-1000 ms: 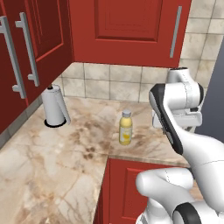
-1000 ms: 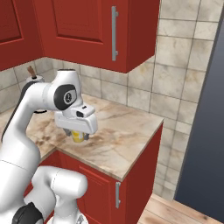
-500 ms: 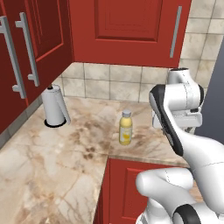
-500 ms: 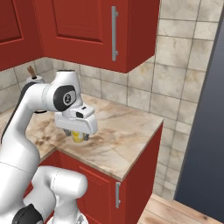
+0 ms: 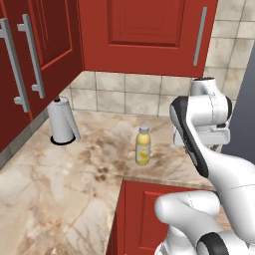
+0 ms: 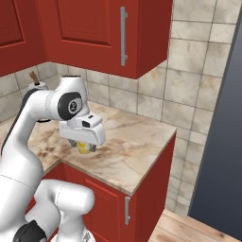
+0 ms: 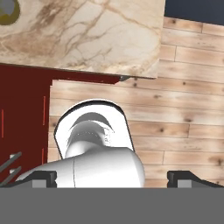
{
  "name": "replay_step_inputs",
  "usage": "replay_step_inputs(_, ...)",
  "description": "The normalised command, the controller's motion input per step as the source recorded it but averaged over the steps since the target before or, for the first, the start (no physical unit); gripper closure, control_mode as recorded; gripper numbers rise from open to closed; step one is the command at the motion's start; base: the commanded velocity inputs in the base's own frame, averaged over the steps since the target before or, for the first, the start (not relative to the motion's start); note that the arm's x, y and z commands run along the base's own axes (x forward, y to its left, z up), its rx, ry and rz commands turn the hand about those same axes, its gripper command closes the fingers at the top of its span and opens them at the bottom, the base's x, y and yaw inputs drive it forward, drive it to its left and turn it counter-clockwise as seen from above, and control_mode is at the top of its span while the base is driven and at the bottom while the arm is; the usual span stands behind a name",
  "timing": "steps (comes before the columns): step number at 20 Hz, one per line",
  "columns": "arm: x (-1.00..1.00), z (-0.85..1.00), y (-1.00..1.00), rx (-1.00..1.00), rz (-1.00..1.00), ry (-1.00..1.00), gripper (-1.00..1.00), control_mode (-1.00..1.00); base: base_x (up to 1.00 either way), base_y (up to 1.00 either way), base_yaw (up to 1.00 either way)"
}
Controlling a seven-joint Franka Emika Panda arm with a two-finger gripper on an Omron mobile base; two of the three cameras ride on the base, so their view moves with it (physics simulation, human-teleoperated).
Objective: There is a wine glass and glass cup on the dining counter. Place the wine bottle next to the wine glass and the juice bottle next to the glass cup.
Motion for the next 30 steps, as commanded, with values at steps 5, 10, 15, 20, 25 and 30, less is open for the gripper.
replay_step_inputs(5, -0.08, 0.04, -0.02, 0.05, 0.13, -0.05, -1.0, -1.0, 0.0, 0.0, 0.0)
replay_step_inputs(10, -0.32, 0.09, -0.08, 0.19, 0.39, -0.06, -1.0, -1.0, 0.0, 0.0, 0.0)
replay_step_inputs(15, -0.44, 0.01, -0.07, 0.22, 0.57, -0.17, -1.0, -1.0, 0.0, 0.0, 0.0)
replay_step_inputs(20, -0.25, 0.0, 0.0, 0.17, 0.57, -0.39, -1.0, -1.0, 0.0, 0.0, 0.0)
replay_step_inputs(25, -0.06, 0.0, 0.03, 0.15, 0.56, -0.59, -1.0, -1.0, 0.0, 0.0, 0.0)
replay_step_inputs(30, 0.07, 0.05, 0.03, 0.2, 0.4, -0.61, -1.0, -1.0, 0.0, 0.0, 0.0)
